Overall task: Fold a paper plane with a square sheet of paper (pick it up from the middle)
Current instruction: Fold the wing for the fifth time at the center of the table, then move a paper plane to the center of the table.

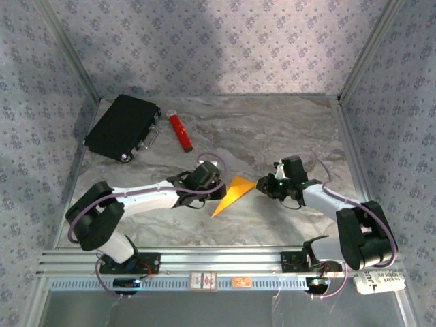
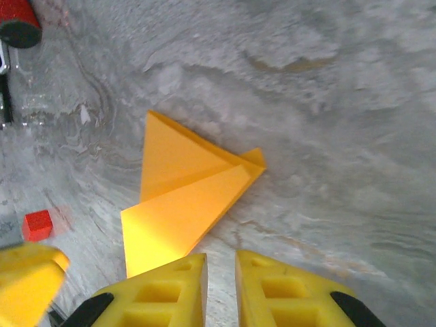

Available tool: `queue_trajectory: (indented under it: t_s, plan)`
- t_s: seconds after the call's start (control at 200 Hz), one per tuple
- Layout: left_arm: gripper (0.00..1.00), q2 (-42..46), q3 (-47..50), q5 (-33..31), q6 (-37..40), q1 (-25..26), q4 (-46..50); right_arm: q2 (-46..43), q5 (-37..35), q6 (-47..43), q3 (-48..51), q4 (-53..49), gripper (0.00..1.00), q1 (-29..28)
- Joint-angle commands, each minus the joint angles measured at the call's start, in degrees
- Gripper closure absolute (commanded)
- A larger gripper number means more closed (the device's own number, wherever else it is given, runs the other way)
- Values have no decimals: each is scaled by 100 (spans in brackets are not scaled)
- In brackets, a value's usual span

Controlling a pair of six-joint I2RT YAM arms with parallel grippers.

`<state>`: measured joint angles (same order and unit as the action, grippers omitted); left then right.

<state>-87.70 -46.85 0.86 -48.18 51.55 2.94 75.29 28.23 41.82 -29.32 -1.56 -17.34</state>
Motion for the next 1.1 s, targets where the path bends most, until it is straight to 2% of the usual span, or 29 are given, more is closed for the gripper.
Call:
queue_trajectory:
  t_s: [0.0, 0.12, 0.215, 0.32, 0.53, 1.094]
  plan:
    - [75, 171, 227, 442, 311, -405, 90, 32, -193, 179, -161, -26, 80, -203]
    - [73, 102, 244, 1466, 423, -798, -20, 281, -62, 205, -255, 42, 80, -312]
    - [69, 105, 364, 1788, 422, -890, -280, 398, -36, 279, -293, 138, 80, -456]
    - [69, -179, 251, 2284, 514, -981, -290, 517, -107, 400, -294, 262, 80, -673]
    - [73, -601, 49, 2463, 591, -982, -211, 851, -195, 551, -296, 455, 81, -926]
    - [76, -1107, -143, 2814, 770, -976, -2, 1324, -167, 452, -513, 584, 83, -772]
